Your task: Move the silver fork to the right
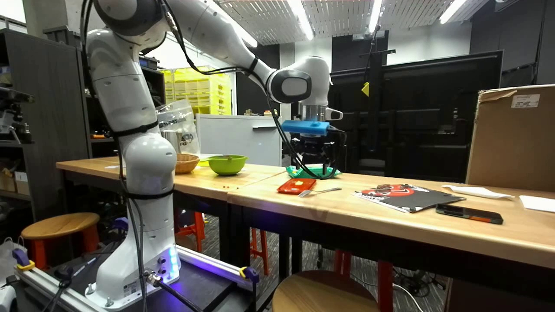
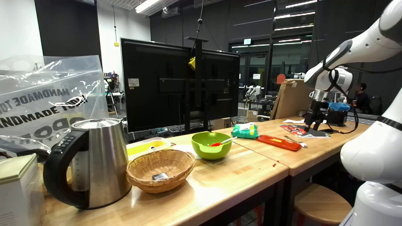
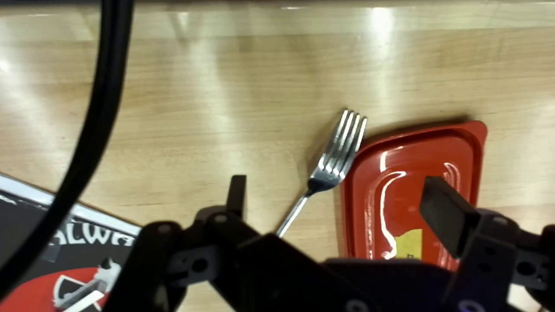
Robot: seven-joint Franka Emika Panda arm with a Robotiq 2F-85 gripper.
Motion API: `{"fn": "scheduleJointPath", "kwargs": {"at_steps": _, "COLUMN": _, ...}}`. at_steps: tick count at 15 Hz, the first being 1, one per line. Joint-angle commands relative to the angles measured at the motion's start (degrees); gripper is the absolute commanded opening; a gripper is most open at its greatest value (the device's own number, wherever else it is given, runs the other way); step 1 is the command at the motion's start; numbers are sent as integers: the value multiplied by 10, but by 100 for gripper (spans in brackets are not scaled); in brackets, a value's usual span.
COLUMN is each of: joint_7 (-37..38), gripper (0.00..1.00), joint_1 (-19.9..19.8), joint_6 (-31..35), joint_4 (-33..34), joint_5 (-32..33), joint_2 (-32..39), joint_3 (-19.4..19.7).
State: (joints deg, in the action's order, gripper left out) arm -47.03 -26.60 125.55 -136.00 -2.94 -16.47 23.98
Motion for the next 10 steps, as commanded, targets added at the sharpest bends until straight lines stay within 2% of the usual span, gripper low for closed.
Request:
{"fn": "scheduleJointPath", "kwargs": {"at_steps": 1, "joint_7": 30, "gripper": 100, "joint_1": 26, "joint_6": -11, "joint_4": -68, "joint_5": 27, "joint_2": -103, "joint_3": -8}}
{"fn": "scheduleJointPath", "kwargs": {"at_steps": 3, "joint_7": 36, "gripper": 100, "joint_1": 40, "joint_6": -40, "joint_4": -79, "joint_5": 25, "joint_2": -134, "joint_3": -10}}
{"fn": "scheduleJointPath", "kwargs": {"at_steps": 4, "joint_7": 27, "gripper": 100, "joint_1": 47, "joint_6": -22, "joint_4": -51, "joint_5": 19, "joint_2": -84, "joint_3": 8}}
{"fn": "scheduleJointPath", "kwargs": {"at_steps": 7, "joint_7": 33, "gripper": 100, "joint_1": 55, "joint_6": -36, "joint_4": -68, "joint_5": 19, "joint_2": -118, "joint_3": 6}}
{"fn": "scheduleJointPath", "kwargs": {"at_steps": 10, "joint_7": 33, "gripper": 100, "joint_1": 55, "joint_6": -37, "joint_4": -72, "joint_5": 20, "joint_2": -123, "joint_3": 6}}
